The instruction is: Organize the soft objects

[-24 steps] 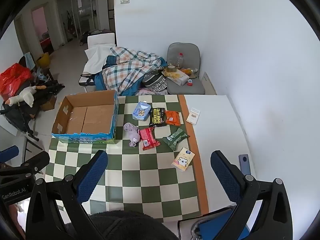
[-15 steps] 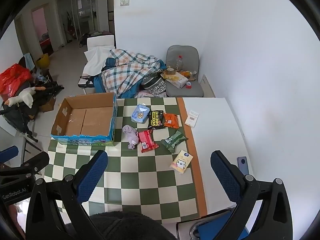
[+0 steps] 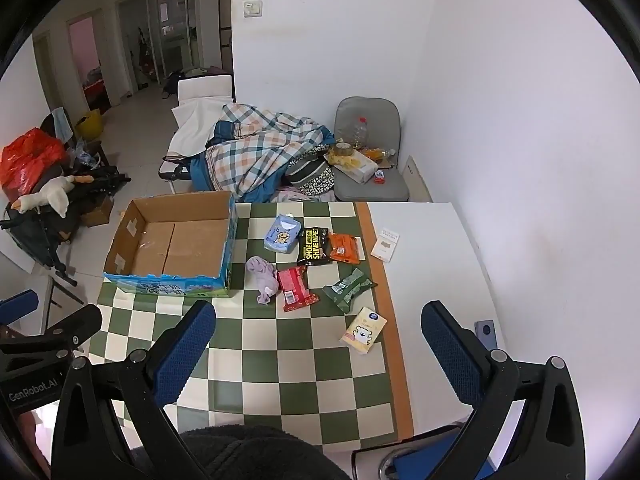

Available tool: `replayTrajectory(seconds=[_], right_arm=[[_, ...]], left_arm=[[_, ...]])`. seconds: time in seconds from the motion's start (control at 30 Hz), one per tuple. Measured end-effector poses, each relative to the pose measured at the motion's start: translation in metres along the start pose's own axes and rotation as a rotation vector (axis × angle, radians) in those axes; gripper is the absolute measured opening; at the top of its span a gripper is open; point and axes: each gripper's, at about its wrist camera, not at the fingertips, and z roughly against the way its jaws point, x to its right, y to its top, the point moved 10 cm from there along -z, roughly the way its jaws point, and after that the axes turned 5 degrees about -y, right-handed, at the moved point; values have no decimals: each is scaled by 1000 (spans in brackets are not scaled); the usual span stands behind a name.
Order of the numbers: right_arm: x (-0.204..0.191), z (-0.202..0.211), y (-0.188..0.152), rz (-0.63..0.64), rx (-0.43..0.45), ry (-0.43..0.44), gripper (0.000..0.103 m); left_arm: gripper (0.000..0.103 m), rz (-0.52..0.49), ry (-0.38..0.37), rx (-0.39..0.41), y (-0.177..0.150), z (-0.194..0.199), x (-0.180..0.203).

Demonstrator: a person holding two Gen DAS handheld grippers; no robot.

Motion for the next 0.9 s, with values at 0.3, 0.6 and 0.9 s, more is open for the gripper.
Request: replayTrajectory(seconds=[0.3, 0.6, 0.9], right_arm=[[0, 0, 3, 2, 0, 7, 103], [1, 1, 6, 11, 9, -1, 103], [1, 0, 6, 12, 9, -2, 103]], left_arm=[[103, 2, -1, 0, 1, 0, 1], [103, 0, -4, 5, 3, -2, 4], [103, 1, -7, 6, 5, -2, 6]])
